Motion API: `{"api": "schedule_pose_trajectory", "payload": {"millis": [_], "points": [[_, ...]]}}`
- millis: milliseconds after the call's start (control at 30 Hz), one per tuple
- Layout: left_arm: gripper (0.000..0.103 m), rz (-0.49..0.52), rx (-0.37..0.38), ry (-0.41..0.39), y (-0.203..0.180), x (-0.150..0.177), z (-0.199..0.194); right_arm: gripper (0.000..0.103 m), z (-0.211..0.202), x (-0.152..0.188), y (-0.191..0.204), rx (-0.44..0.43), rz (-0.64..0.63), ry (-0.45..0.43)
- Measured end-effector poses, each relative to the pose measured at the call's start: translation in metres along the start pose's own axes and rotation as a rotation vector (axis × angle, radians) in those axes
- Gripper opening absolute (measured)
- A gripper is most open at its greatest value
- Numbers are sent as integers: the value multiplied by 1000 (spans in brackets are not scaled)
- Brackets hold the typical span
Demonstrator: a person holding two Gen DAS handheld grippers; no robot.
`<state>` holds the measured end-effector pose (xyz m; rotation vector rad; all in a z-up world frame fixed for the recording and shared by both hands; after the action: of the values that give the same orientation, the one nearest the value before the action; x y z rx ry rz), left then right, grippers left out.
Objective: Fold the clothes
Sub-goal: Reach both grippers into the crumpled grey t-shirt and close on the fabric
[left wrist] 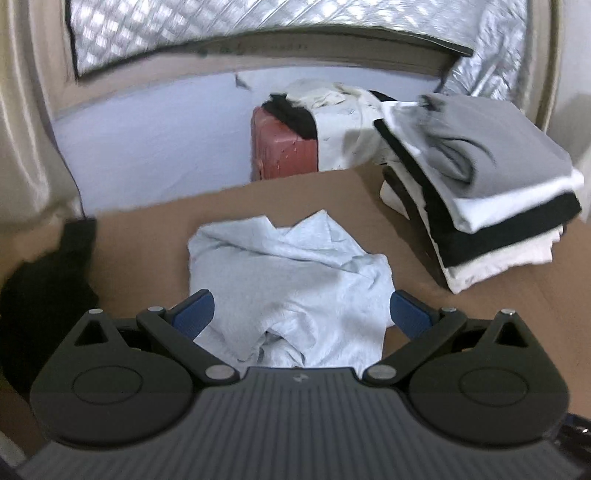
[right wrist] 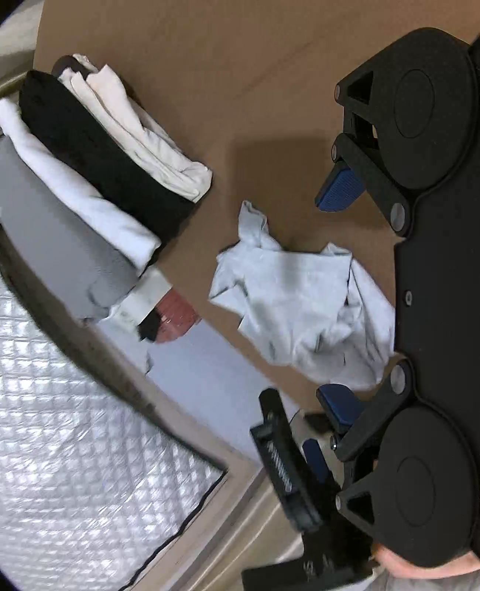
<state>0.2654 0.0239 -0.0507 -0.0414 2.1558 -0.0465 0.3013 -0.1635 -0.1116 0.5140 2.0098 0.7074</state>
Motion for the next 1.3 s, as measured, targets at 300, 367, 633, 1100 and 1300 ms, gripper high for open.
{"api": "schedule_pose_trajectory", "payload": {"millis": [300, 367, 633, 1100, 1300], "points": [[100, -89, -71, 113, 61, 48, 57, 102, 64, 2, -1, 8, -16, 62], [100, -177, -81, 134, 79, 54, 65, 102, 81, 4, -5, 16, 17, 61], [100, -509, -58, 198, 128, 94, 103, 102, 146, 11, -25, 17, 181, 45], [102, -932, 53, 286, 137, 124, 144, 45, 228, -2, -55, 136, 138, -8], [102, -1043, 176, 310, 127, 124, 149, 22, 249, 34, -21, 22, 98, 71]]}}
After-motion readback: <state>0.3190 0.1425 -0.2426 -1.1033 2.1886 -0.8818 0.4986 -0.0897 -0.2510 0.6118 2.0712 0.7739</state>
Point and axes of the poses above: each gripper's, at about its wrist camera, not at the fingertips, and z roughly the way its jaws point, y to its left, x to its underside, the point moved 10 cm from there along z, roughly the way its jaws point, and after that the axes turned 10 degrees about -y, right-handed, at the moved point
